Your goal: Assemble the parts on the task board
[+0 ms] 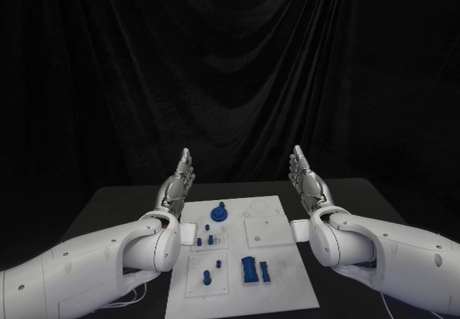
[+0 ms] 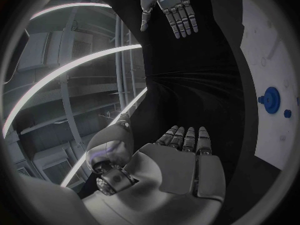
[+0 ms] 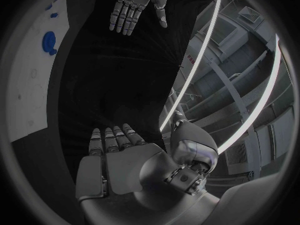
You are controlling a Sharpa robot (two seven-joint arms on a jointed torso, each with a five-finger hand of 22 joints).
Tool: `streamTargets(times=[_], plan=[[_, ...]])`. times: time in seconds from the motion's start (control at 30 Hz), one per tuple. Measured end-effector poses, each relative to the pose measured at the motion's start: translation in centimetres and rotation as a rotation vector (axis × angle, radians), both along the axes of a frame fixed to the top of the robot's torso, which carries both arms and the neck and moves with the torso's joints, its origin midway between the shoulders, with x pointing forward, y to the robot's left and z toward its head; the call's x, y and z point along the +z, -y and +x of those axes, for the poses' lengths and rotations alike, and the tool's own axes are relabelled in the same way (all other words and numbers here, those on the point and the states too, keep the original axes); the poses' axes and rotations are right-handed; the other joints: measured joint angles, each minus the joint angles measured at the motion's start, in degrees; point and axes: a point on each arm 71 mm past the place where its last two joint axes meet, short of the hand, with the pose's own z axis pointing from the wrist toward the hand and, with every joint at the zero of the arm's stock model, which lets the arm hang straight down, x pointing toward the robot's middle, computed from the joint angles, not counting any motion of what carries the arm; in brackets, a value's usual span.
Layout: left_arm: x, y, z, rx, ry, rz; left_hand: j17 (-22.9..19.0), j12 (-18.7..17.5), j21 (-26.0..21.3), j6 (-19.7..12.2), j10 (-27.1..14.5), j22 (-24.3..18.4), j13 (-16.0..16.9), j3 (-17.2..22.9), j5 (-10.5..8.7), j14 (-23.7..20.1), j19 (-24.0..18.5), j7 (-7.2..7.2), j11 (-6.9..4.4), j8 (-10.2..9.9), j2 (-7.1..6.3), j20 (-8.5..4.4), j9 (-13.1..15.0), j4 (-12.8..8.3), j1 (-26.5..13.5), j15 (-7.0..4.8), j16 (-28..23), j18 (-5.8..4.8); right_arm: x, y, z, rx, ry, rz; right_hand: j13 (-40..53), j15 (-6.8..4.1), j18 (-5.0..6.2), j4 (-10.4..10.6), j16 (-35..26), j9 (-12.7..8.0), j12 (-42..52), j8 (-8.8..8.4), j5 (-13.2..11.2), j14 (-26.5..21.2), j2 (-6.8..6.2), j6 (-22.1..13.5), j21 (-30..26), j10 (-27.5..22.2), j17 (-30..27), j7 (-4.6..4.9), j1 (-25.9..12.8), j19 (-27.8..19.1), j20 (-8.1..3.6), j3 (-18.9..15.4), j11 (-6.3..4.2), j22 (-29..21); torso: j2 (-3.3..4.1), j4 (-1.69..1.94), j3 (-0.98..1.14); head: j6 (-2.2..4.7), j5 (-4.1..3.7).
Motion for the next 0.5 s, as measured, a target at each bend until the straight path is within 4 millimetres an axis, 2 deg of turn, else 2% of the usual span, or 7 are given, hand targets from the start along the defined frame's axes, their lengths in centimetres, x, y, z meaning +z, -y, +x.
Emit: streamTargets(times=[0.17,0.5], plan=[[-0.05,-0.21,0.04,0.051,-0.02,0.019,0.0,0.0,0.0,-0.4,0.0,0.0,0.0,1.9,-0.61,0.0,-0.2,0.04,0.0,0.0,-0.86,-0.2,0.0,-0.9,-3.5,0.0,0.0,0.01,-0.08,0.22,0.04,-0.027,-0.012,0.009,-1.3,-0.2,0.01,-1.1,0.0,-0.3,-0.7,-1.05,-2.7,-0.2,0.0,-0.7,0.0,-0.1,0.0,-0.07,-3.0,0.0,-1.26,-0.1,-0.29,-0.1,-0.07,-0.05,-0.05,0.07,0.0],[-0.2,-0.45,0.04,0.086,-0.04,0.032,0.0,0.0,0.0,-0.8,-0.2,0.0,0.0,2.9,-0.87,0.0,-0.2,0.04,0.2,0.0,-1.44,-0.2,0.0,-1.2,-8.2,0.0,0.0,0.01,-0.15,0.37,0.05,-0.048,-0.022,0.015,-1.9,-0.4,0.01,-1.8,-0.2,-0.4,-1.1,-1.73,-4.8,0.0,0.06,-1.3,0.0,0.0,0.0,0.09,-7.8,0.0,-1.89,-0.1,-0.55,-0.2,-0.1,-0.07,-0.09,0.1,0.0]])
